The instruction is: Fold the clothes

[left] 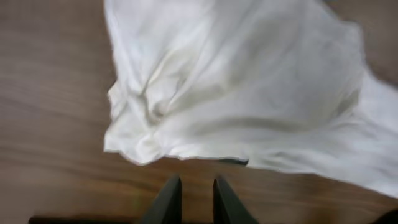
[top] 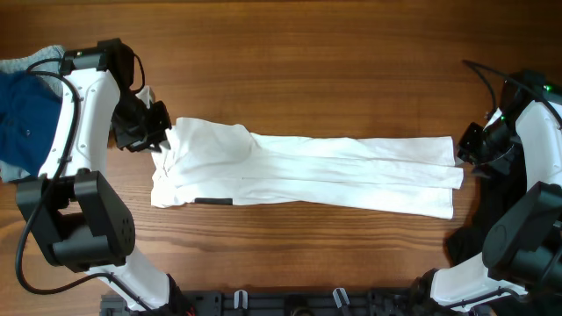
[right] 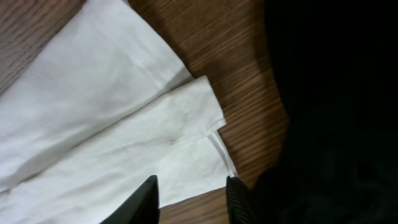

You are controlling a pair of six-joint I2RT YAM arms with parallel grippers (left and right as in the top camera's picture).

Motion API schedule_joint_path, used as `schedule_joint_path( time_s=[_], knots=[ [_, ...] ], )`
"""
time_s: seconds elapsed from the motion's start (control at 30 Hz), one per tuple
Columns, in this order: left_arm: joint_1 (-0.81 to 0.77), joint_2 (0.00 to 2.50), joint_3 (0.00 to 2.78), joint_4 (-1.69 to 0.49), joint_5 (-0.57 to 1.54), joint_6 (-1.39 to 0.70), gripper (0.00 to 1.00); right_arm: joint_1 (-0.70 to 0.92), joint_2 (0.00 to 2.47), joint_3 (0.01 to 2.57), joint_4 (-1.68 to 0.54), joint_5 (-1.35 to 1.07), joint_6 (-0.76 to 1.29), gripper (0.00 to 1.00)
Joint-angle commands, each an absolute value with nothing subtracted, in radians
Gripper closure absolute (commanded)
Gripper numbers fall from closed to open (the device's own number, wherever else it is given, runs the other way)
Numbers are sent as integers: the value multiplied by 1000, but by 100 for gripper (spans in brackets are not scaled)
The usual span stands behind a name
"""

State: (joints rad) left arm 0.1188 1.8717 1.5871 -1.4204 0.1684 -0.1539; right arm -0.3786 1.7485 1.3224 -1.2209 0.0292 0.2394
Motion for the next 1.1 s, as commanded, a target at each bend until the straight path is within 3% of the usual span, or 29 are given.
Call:
schedule_joint_path(
  time_s=[0.0,0.1,0.33,0.63,1.07],
  knots=[
    [114,1846,1582,-1320,331,-142,75,-381,1744,1313,-1226,70,236,59],
    [73,1846,1582,-1175,359,-143,63,-381,1744,1313,-1224,67,236,58],
    [-82,1909,1581,-1059,286,-304,58,-381,1744,1313,-1220,67,235,57],
    [-218,2076,1581,-1002,274,-428,64,-380,1744,1313,-1211,68,226,57],
    [-283,2142,1581,-991,184,-428,61,-380,1744,1313,-1206,67,227,57]
  ],
)
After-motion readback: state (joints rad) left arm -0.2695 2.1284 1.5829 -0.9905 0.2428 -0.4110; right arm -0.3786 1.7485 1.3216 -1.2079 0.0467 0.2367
